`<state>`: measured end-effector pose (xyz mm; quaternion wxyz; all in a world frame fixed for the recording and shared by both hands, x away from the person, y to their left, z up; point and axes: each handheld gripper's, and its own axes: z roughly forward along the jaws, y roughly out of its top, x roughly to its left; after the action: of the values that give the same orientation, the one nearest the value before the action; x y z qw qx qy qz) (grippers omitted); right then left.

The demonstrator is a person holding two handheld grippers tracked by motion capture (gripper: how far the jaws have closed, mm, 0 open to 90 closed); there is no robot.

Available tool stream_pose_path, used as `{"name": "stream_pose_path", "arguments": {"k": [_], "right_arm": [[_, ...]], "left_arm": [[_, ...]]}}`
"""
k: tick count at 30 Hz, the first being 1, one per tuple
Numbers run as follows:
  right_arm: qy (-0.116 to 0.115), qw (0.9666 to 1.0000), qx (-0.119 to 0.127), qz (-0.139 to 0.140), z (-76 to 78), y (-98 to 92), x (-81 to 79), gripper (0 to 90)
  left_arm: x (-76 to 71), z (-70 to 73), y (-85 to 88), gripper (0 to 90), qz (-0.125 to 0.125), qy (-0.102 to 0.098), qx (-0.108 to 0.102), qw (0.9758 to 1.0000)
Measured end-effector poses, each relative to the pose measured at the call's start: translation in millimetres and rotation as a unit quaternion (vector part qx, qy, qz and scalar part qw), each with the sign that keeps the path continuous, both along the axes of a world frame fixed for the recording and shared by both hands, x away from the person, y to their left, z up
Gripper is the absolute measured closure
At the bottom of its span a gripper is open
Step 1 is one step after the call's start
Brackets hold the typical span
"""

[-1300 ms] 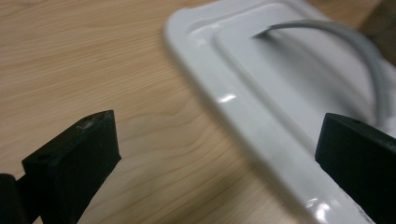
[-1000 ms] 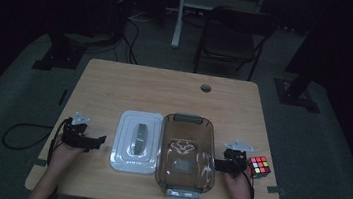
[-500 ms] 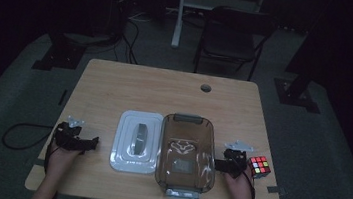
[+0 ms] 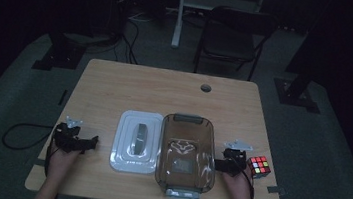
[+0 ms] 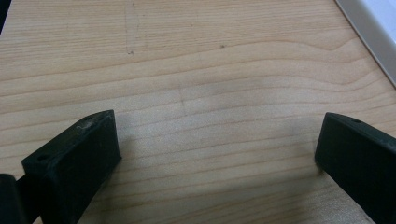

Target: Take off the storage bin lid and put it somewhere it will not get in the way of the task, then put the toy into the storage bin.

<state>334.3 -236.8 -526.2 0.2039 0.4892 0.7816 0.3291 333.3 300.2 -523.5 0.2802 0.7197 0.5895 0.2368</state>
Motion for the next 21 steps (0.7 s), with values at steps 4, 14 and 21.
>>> {"name": "stream_pose_path", "arguments": {"k": [4, 14, 21], "right_arm": [[0.012, 0.9999, -0.006, -0.004, 3.0, 0.2, 0.4, 13.8], [0.003, 1.0, -0.001, 0.002, 25.2, 1.3, -6.0, 13.8], [-0.027, 0.9995, 0.004, -0.016, 46.3, -8.0, -13.2, 13.8]], "left_arm": [[0.1, 0.0, -0.2, 0.5, 0.001, 0.0, 0.0, 1.0], [0.0, 0.0, -0.4, 0.6, 0.0, 0.0, 0.0, 1.0], [0.0, -0.1, -0.4, 0.6, -0.001, 0.0, -0.001, 1.0]]}}
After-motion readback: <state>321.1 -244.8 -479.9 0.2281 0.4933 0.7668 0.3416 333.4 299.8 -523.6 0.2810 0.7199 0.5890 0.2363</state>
